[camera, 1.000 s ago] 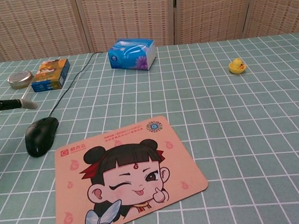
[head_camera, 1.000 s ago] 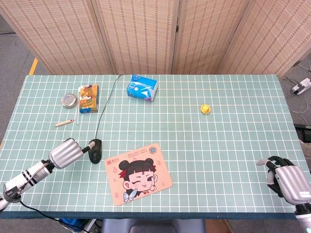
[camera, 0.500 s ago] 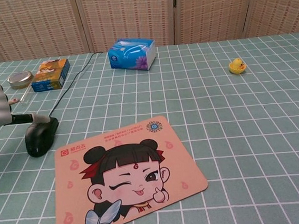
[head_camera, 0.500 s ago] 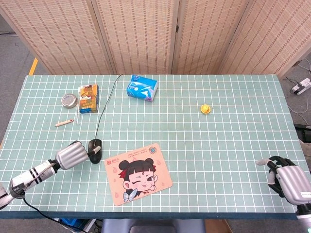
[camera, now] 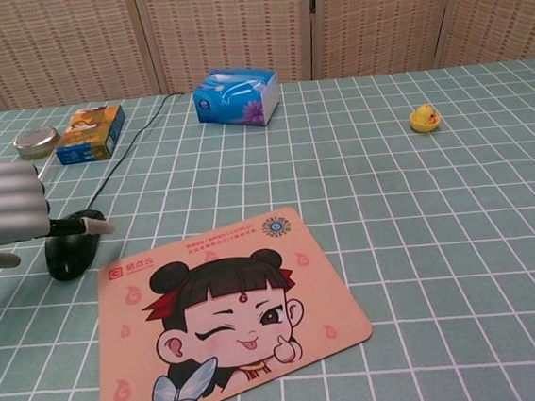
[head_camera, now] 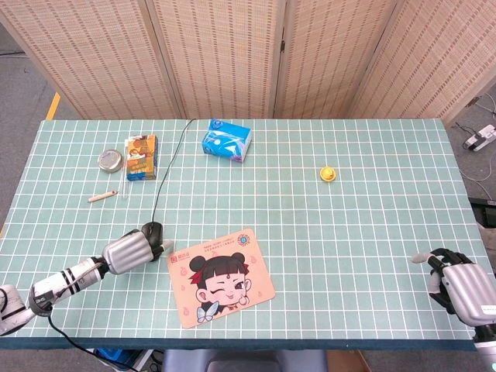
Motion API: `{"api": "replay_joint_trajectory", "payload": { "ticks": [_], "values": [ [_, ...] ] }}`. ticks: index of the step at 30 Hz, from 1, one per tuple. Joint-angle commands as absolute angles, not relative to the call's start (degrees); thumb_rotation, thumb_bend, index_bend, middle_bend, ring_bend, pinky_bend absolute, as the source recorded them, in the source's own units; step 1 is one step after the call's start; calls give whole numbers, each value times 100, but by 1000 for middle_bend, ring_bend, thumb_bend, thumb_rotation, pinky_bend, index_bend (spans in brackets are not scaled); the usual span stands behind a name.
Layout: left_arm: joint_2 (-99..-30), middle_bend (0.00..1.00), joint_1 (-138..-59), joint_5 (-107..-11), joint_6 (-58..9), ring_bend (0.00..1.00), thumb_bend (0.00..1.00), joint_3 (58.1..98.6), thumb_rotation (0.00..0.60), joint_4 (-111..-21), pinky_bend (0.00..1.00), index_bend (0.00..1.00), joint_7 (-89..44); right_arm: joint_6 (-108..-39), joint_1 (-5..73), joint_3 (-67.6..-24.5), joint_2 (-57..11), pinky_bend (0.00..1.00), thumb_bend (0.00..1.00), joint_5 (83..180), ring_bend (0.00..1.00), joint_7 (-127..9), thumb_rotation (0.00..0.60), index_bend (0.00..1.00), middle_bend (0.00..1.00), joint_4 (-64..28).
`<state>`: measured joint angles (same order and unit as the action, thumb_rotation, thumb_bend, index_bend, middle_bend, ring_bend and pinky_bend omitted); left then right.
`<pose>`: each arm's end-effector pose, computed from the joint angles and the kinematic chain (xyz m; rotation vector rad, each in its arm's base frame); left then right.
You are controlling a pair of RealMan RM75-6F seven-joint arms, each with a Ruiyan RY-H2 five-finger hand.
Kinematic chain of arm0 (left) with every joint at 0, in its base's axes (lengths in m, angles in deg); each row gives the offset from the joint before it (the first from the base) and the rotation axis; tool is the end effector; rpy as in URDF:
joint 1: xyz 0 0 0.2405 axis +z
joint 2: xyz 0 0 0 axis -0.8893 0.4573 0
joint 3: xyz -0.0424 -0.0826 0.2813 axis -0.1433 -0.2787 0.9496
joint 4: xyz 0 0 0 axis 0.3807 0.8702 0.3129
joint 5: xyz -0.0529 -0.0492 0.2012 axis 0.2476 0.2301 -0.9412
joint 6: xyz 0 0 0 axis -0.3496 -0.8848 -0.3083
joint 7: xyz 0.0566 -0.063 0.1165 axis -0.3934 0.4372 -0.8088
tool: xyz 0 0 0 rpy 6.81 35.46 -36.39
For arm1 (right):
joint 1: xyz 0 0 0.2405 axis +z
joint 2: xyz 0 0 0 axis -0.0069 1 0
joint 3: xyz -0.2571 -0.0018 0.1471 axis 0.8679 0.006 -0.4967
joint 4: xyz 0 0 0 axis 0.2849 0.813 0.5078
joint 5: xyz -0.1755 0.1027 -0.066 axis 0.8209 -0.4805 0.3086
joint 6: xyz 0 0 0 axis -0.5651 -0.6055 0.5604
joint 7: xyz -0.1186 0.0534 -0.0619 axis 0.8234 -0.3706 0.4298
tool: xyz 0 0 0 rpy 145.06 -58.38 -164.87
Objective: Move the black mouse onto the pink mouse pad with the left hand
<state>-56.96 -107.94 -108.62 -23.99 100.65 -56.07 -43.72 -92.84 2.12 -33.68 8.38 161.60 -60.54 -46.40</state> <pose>-0.2753 0.3518 0.0595 -2.3913 0.3770 -0.4521 -0.3219 -0.1488 0.2083 1.5196 -0.9815 0.8674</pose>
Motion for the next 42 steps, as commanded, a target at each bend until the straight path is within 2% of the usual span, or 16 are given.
{"api": "replay_joint_trajectory", "payload": {
  "ticks": [1, 13, 29, 42],
  "values": [
    [-5730, 1000, -10843, -10833, -2232, 901, 59, 9997, 600, -5699, 937, 161, -4501, -9301, 204, -3370, 847, 337, 343, 16160, 283, -6071, 600, 352, 363, -4636],
    [-5821, 1000, -10941, -10732, -1867, 901, 59, 9808, 600, -5803, 937, 175, -4719, -9353, 183, -3383, 883, 337, 342, 16151, 283, -6159, 600, 352, 363, -4617],
    [-5902, 1000, -10872, -10687, -1863, 902, 53, 9753, 600, -5714, 937, 349, -4634, -9307, 196, -3393, 875, 337, 343, 16106, 283, -6168, 600, 351, 363, -4599],
    [-5986, 1000, -10809, -10783, -2082, 907, 53, 9762, 600, -5527, 937, 441, -4471, -9271, 209, -3397, 871, 337, 343, 16081, 283, -6174, 600, 351, 363, -4593]
  ]
}}
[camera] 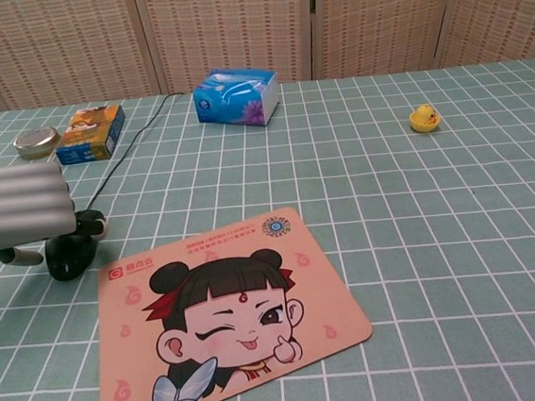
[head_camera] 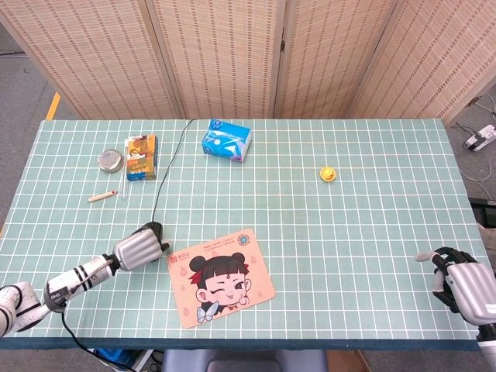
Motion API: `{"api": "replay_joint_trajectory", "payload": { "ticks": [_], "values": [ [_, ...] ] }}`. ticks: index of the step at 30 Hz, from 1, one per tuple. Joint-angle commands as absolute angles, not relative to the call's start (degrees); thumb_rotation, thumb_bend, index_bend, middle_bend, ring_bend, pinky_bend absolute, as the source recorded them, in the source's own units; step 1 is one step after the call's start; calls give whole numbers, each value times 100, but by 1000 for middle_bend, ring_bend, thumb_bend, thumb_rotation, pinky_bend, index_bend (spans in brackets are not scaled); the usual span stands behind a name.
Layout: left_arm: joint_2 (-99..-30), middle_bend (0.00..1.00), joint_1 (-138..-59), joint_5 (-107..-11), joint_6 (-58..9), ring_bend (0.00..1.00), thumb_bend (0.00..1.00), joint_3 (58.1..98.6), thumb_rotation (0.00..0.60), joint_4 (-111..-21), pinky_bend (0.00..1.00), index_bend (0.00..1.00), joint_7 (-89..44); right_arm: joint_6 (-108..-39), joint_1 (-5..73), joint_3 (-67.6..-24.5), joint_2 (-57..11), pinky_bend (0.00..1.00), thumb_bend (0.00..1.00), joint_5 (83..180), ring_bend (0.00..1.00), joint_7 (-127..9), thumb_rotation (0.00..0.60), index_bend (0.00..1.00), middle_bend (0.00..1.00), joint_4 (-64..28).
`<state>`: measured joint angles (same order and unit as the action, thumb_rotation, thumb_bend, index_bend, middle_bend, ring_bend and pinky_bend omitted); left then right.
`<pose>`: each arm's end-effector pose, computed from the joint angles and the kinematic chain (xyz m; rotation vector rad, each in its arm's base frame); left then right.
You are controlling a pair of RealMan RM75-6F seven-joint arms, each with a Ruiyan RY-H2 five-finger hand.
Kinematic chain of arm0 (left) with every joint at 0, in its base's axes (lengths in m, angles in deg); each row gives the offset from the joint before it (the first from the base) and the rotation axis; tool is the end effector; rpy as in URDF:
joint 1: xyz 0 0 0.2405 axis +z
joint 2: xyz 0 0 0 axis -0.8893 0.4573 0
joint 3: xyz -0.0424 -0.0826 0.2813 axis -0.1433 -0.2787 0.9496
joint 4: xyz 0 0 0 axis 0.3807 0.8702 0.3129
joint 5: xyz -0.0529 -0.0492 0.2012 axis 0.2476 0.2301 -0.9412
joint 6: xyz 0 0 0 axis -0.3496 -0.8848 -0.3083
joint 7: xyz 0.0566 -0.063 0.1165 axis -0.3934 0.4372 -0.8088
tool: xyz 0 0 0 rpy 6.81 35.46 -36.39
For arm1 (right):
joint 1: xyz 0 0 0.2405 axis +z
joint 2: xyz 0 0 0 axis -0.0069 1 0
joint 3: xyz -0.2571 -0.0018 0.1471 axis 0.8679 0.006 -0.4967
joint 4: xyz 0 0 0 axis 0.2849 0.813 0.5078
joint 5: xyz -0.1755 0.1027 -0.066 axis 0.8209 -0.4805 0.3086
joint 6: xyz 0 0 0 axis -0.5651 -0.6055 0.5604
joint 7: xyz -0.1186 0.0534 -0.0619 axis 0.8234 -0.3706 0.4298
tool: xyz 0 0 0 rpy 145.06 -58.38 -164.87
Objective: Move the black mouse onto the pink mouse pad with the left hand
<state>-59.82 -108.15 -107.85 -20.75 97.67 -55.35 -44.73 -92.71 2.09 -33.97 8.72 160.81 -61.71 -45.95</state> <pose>-0.2657 0.3604 0.0394 -2.3772 0.3633 -0.4563 -0.3252 -0.1500 0.2121 1.5026 -0.9907 0.8659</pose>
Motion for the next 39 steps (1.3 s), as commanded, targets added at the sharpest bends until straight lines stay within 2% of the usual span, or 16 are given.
{"api": "replay_joint_trajectory", "payload": {
  "ticks": [1, 17, 27, 34, 39],
  "values": [
    [-5989, 1000, -10806, -10781, -2085, 907, 53, 9759, 600, -5524, 937, 443, -4468, -9274, 208, -3397, 872, 337, 343, 16083, 283, -6180, 600, 351, 363, -4592],
    [-6072, 1000, -10756, -10713, -2060, 908, 55, 9717, 600, -5441, 937, 489, -4453, -9287, 199, -3406, 886, 337, 343, 16063, 283, -6205, 600, 351, 363, -4586],
    [-6108, 1000, -10697, -10739, -2205, 909, 59, 9722, 600, -5374, 937, 595, -4390, -9316, 188, -3412, 897, 337, 343, 16067, 283, -6236, 600, 352, 363, -4582],
    [-5957, 1000, -10597, -10842, -2587, 909, 60, 9695, 600, -5704, 937, 605, -4481, -9324, 184, -3406, 900, 337, 343, 16087, 283, -6244, 600, 351, 363, -4585],
    [-5711, 1000, -10527, -10850, -2634, 909, 60, 9657, 600, -6287, 937, 603, -4865, -9341, 174, -3395, 907, 337, 343, 16114, 283, -6247, 600, 352, 363, -4592]
  ]
}}
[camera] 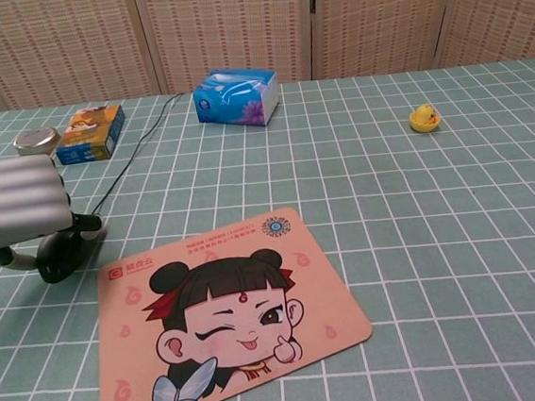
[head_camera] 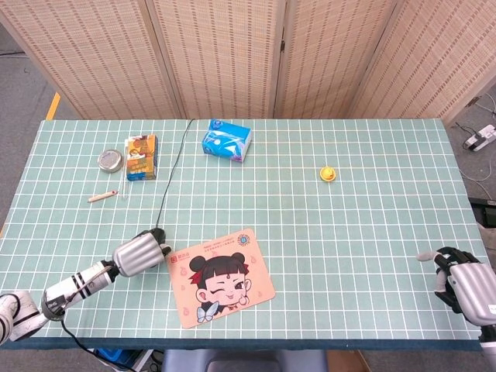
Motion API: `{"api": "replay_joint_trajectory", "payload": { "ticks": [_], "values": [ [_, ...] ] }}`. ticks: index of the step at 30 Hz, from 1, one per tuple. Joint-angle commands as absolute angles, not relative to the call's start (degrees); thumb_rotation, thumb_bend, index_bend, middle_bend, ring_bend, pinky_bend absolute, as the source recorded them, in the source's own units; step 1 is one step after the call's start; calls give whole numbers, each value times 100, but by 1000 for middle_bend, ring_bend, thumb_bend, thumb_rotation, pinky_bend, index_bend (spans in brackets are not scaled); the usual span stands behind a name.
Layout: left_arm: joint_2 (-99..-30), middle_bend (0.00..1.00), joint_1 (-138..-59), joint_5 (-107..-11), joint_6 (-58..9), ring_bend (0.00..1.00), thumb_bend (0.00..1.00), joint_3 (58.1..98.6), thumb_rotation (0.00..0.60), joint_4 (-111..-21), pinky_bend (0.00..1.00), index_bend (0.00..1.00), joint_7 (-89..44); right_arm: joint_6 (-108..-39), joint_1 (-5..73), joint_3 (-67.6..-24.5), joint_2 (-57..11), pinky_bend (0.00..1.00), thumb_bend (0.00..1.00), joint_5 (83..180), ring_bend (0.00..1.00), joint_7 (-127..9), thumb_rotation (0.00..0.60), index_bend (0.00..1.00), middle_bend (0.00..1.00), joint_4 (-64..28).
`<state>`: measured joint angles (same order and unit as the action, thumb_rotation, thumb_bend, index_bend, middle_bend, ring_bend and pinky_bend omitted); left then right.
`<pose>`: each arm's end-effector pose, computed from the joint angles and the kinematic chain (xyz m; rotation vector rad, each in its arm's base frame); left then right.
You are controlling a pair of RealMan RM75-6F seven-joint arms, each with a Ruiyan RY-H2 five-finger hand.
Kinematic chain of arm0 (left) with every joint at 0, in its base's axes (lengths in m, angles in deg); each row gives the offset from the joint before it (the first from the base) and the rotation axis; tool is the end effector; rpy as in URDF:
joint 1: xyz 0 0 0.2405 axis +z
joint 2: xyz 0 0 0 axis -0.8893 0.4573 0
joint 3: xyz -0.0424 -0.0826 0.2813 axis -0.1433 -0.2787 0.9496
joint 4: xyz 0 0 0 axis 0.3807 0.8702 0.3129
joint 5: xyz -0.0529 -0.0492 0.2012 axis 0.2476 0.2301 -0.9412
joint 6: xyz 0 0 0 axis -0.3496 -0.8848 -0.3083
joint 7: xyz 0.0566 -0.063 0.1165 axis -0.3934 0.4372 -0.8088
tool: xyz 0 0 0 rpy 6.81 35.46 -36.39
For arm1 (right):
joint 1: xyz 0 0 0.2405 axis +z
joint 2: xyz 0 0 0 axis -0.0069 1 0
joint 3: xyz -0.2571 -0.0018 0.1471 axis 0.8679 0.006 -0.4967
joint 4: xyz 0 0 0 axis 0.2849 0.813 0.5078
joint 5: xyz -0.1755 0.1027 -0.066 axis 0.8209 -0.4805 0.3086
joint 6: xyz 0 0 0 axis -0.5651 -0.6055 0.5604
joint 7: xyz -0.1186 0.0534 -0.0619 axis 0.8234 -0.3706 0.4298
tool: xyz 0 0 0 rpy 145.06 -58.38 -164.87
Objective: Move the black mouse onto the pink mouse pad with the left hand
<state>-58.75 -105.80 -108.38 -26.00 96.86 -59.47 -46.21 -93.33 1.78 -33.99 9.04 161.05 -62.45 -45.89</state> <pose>-0.2563 0.3401 0.0447 -2.3348 0.3406 -0.5882 -0.3252 -0.1485 0.2152 1.4945 -0.9901 0.8759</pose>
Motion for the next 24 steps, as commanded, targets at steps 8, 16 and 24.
{"api": "replay_joint_trajectory", "payload": {
  "ticks": [8, 16, 24],
  "values": [
    [-5443, 1000, -10433, -10928, -2468, 909, 60, 9653, 600, -7300, 937, 599, -5607, -9416, 142, -3379, 929, 337, 343, 16183, 283, -6265, 600, 352, 363, -4608],
    [-5528, 1000, -10451, -10938, -1964, 909, 59, 9573, 600, -7966, 937, 599, -6265, -9481, 112, -3364, 965, 337, 343, 16237, 282, -6307, 600, 351, 363, -4621],
    [-5846, 1000, -10548, -10890, -1521, 909, 59, 9408, 600, -8162, 937, 599, -6636, -9554, 83, -3371, 1006, 337, 343, 16255, 283, -6390, 600, 352, 363, -4611]
  ]
}}
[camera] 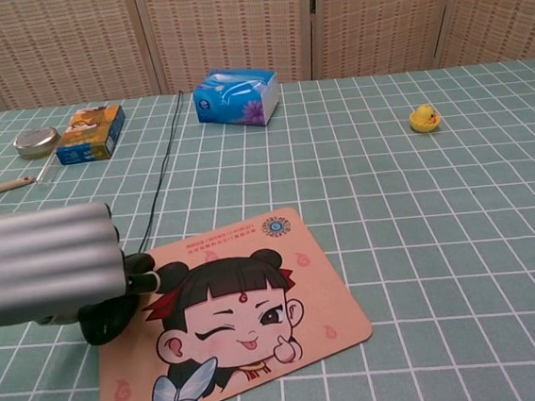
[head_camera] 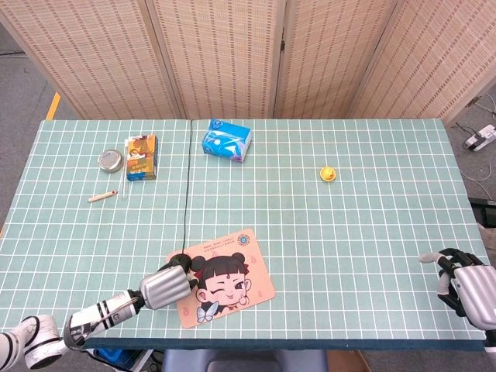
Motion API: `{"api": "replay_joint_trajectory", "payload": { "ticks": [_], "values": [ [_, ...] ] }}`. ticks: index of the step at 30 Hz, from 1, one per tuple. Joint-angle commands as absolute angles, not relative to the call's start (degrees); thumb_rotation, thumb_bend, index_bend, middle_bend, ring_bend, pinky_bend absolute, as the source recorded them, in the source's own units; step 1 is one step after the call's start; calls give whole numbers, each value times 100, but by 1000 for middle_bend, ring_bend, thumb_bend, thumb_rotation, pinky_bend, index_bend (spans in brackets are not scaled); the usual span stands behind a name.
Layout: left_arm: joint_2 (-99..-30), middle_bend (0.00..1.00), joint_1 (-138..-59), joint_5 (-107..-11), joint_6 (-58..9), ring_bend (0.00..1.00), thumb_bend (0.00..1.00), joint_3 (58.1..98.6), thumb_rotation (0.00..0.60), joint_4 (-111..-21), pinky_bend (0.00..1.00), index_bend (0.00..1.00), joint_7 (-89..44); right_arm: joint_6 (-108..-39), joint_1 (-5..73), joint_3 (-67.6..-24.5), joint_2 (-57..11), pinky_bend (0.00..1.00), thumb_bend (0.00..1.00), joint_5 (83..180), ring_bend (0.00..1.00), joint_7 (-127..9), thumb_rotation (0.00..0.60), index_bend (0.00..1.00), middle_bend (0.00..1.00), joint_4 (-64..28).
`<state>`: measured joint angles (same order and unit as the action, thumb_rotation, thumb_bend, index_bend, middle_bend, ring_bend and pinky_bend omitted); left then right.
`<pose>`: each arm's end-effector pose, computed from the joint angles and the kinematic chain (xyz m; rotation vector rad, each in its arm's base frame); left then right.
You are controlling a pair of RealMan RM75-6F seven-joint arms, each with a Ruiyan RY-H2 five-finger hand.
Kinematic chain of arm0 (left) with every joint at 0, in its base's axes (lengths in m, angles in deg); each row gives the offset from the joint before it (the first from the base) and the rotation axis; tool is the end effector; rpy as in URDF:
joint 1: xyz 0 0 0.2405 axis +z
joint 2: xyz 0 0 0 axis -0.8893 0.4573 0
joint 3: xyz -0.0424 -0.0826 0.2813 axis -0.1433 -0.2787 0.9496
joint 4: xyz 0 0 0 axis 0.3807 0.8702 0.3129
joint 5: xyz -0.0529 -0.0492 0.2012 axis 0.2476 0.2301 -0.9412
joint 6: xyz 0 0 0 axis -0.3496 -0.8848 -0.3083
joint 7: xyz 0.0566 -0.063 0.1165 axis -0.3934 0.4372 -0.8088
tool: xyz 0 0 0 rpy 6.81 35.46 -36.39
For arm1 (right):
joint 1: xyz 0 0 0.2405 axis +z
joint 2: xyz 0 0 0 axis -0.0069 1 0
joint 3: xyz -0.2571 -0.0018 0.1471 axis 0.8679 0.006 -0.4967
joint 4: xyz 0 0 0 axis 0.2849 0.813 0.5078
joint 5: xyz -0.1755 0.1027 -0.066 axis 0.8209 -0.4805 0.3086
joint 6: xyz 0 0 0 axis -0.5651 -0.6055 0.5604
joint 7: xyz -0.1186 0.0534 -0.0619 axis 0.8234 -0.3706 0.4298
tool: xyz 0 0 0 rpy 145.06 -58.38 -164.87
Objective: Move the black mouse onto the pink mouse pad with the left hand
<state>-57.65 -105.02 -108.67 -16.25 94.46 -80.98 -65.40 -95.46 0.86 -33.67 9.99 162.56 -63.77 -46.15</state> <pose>-0.1992 0.2764 0.0069 -2.4208 0.4661 -0.6430 -0.3216 -0.1423 0.2226 1.4868 -0.9792 0.9063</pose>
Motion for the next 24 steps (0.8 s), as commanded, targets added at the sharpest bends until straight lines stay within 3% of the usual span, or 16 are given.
{"api": "replay_joint_trajectory", "payload": {
  "ticks": [1, 24],
  "values": [
    [-5875, 1000, -10564, -10911, -1482, 909, 60, 9401, 600, -8182, 937, 599, -6683, -9560, 82, -3373, 1010, 337, 343, 16255, 283, -6401, 600, 352, 363, -4609],
    [-6580, 1000, -10771, -10261, -483, 909, 60, 8701, 600, -8584, 937, 588, -7942, -9630, 52, -3388, 1086, 337, 343, 16264, 283, -6598, 600, 352, 363, -4573]
  ]
}}
